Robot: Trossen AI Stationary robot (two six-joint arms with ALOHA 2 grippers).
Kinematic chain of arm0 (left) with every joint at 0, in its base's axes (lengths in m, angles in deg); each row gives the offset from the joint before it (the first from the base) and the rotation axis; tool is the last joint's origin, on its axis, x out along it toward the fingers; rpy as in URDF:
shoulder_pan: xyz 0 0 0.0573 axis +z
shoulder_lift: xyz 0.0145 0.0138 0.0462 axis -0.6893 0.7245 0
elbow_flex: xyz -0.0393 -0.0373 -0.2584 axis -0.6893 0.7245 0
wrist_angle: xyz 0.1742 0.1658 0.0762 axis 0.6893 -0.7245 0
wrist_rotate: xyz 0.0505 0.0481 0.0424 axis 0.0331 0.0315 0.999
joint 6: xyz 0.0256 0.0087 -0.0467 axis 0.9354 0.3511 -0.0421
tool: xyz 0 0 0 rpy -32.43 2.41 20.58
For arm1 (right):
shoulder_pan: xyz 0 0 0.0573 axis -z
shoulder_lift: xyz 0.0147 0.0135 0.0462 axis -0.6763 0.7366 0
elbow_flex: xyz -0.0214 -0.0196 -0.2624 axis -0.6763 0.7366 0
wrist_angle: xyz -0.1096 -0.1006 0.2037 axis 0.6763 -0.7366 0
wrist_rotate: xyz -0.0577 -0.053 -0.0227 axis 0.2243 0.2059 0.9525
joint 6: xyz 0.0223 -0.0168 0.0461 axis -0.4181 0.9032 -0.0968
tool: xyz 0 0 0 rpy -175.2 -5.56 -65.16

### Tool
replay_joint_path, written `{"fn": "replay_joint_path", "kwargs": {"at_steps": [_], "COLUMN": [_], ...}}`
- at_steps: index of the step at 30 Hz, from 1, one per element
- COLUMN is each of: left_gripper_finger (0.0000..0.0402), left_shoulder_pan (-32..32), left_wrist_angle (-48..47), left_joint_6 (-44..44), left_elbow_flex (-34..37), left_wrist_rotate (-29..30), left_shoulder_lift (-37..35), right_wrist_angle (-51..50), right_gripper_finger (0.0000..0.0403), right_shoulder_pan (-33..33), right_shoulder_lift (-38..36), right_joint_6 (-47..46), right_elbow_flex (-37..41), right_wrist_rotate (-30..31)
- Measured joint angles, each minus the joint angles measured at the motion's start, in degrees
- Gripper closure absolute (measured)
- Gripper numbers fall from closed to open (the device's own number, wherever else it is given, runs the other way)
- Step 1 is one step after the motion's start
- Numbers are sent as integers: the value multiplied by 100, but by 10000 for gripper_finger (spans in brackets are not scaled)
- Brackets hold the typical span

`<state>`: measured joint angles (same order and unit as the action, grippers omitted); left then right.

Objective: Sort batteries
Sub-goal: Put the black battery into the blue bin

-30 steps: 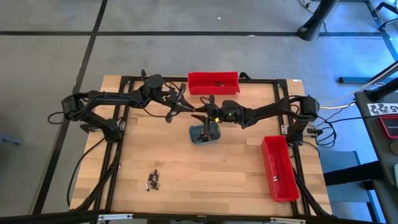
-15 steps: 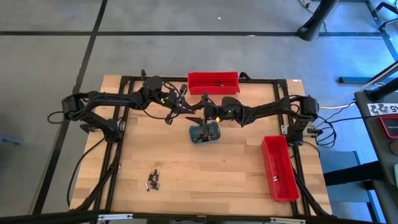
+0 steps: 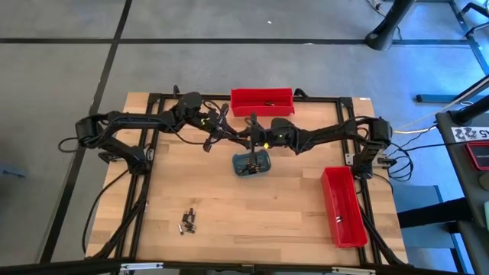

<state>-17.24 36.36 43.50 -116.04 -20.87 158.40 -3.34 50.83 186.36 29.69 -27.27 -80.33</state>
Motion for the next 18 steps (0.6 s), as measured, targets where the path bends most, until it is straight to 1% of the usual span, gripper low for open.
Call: {"fn": "replay_joint_path", "kwargs": {"at_steps": [1, 3, 6, 8, 10, 13, 15, 18], "left_gripper_finger": [378, 354, 303, 276, 257, 244, 242, 246], "left_shoulder_pan": [23, 81, 272, 407, 543, 702, 753, 721], "left_wrist_angle": [-154, -562, -1295, -1694, -2073, -2537, -2862, -3364], "left_joint_6": [63, 105, 182, 225, 219, 38, -76, -156], "left_elbow_flex": [0, -9, 11, 9, 9, 9, 7, 7], "left_wrist_rotate": [57, 350, 885, 1334, 1861, 2709, 3149, 3459], "left_shoulder_lift": [1, 2, 16, 11, 11, 11, -7, -42], "right_wrist_angle": [-234, -858, -2401, -3658, -4781, -5851, -6202, -6605], "right_gripper_finger": [378, 378, 375, 375, 375, 375, 374, 374], "right_shoulder_pan": [0, -2, 8, 0, -57, -192, -274, -383], "right_shoulder_lift": [-35, -133, -286, -296, -239, -87, 70, 302], "right_joint_6": [-9, -119, -360, -459, -501, -475, -425, -344], "right_elbow_flex": [0, -24, -332, -687, -1074, -1463, -1606, -1752], "right_wrist_rotate": [96, 354, 597, 565, 353, 117, -153, -496]}}
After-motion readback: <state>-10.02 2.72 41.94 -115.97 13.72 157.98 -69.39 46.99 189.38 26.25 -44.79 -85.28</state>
